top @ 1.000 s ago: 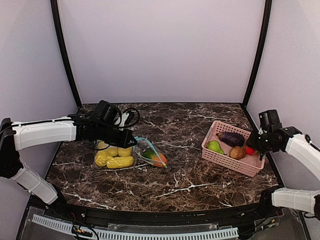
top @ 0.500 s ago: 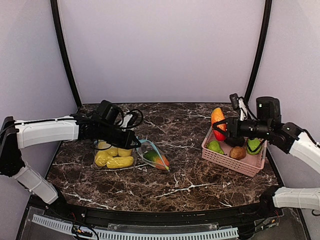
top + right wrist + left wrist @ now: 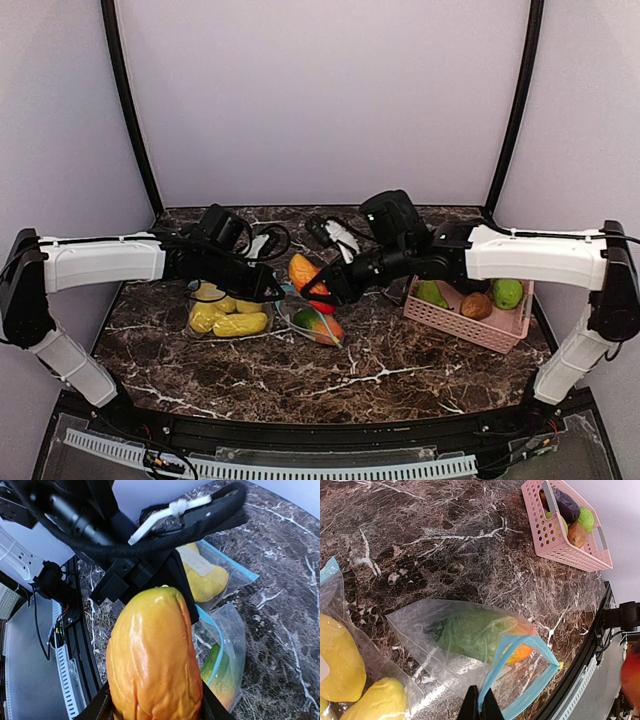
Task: Place the food in the zip-top bag and seal the zipper
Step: Place the fake fruit in the zipper food storage bag.
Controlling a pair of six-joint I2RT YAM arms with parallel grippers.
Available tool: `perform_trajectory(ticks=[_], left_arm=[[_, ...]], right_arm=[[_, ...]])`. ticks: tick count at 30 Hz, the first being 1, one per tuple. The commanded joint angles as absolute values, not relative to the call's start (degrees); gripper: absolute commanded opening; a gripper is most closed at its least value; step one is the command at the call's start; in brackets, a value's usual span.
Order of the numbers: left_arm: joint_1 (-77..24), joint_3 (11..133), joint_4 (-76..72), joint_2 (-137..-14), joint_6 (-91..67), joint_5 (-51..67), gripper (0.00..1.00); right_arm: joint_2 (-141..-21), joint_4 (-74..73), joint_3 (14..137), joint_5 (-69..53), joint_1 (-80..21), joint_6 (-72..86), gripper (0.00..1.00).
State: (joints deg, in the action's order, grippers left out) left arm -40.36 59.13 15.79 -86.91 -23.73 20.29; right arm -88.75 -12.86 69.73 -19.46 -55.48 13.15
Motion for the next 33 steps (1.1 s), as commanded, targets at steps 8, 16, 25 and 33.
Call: perform_trajectory(ticks=[8,16,25,33], left_arm=[[-40.3,59.5,15.3,-87.0,-24.2,20.9,0.01],[-40.3,59.8,15.6,-87.0,-23.8,21.0,0.01],[-40.3,60.0,15.5,-86.8,-23.8,20.1,0.01],[-40.3,59.7,15.4,-86.8,-23.8,20.3,0.01]], right_arm=[[-103.8,-14.8,78.4,-16.8,-59.6,12.0,0.33],[-106.7,-17.2,79.2,-7.8,-59.8,13.4,0.33],[-109.0,-21.6,79.2,-5.7,-59.6,13.3,0.33],[-110.5,-25.4,81.1,-4.9,-59.7,13.3,0.38]])
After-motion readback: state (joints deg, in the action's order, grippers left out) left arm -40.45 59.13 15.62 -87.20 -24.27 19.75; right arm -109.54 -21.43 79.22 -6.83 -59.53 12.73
